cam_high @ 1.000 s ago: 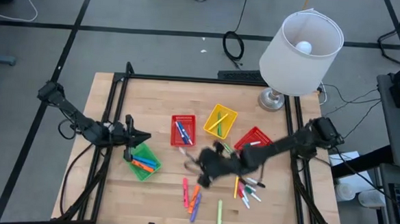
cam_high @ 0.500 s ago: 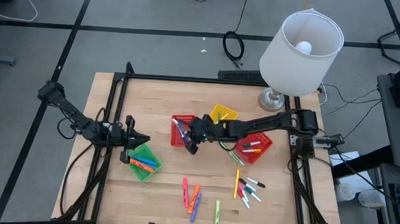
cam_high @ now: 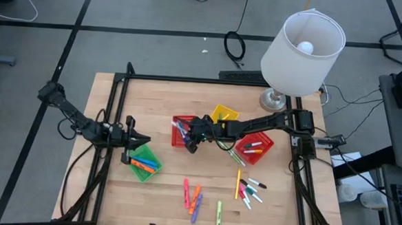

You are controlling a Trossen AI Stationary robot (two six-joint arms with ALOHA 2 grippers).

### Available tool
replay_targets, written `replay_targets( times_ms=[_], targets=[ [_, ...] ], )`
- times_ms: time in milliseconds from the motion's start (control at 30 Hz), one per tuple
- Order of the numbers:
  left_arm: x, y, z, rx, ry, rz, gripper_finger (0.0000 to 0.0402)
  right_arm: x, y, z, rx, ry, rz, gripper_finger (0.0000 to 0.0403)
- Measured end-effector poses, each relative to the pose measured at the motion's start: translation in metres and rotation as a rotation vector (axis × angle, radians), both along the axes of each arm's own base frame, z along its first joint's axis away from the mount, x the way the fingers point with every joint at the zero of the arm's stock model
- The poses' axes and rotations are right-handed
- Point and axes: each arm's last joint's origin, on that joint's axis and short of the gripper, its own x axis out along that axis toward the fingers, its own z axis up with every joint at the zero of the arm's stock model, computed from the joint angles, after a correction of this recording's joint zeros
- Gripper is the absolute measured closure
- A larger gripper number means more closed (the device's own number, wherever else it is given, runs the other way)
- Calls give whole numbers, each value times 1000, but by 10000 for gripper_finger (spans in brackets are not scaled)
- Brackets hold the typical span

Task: Pick & Place Markers
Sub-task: Put the brown marker pen into the left red bin, then put the yellow pen into the yellow bin

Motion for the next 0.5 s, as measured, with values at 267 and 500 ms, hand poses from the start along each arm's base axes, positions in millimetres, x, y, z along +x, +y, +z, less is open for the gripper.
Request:
replay_targets(
  times_ms=[267, 500],
  targets=[
    [0, 0, 0, -3, 0, -1, 364, -5, 0, 22, 7, -42, 13, 275],
    [0, 0, 0, -7, -1, -4, 364, -37, 51, 115, -58, -120, 196, 285]
  ],
)
